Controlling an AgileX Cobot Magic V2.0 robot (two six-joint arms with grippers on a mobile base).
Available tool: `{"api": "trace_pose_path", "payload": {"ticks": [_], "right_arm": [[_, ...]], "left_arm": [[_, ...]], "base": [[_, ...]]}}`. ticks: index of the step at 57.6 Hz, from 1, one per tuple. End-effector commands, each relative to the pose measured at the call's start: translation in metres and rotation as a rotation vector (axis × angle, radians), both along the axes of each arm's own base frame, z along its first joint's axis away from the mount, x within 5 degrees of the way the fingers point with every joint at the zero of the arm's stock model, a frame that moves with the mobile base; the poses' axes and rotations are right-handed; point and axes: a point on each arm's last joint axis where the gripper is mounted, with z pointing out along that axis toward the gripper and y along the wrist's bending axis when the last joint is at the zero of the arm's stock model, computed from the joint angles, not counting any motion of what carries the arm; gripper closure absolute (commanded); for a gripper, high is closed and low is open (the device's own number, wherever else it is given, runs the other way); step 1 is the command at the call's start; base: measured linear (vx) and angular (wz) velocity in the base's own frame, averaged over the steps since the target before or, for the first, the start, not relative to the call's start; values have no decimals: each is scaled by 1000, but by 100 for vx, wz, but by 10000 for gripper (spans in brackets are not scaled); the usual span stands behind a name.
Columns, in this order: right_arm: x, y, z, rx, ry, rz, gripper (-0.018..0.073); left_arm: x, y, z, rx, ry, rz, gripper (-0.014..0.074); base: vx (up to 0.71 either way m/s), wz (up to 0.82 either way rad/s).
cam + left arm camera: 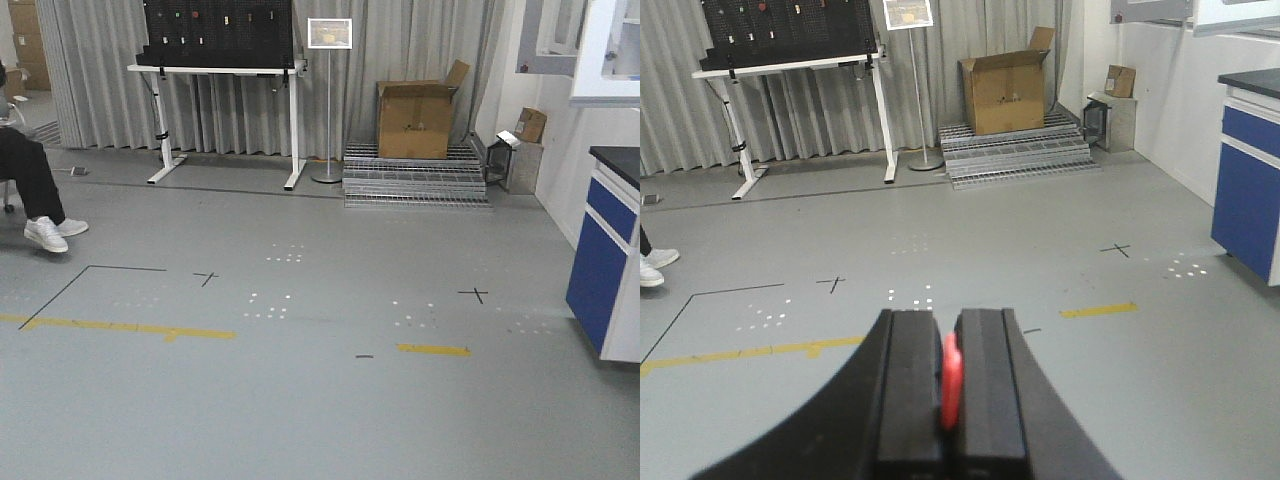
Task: Sort red and green spoons into left cabinet
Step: 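Drive the base across the room toward the open white cabinet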
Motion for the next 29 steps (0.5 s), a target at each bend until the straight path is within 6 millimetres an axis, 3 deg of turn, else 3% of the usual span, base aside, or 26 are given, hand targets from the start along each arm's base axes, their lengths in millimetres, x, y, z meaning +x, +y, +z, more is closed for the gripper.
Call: {"api": "trace_pose_path", "payload": {"ticks": [1,29], "right_arm": [[1,-3,12,42,-48,-35,562],[1,-3,12,42,-48,-35,562]], "left_arm": [[0,3,14,-31,-78,31,597],[0,3,14,-31,-77,31,597]], "base": [[69,0],[70,-3]]}}
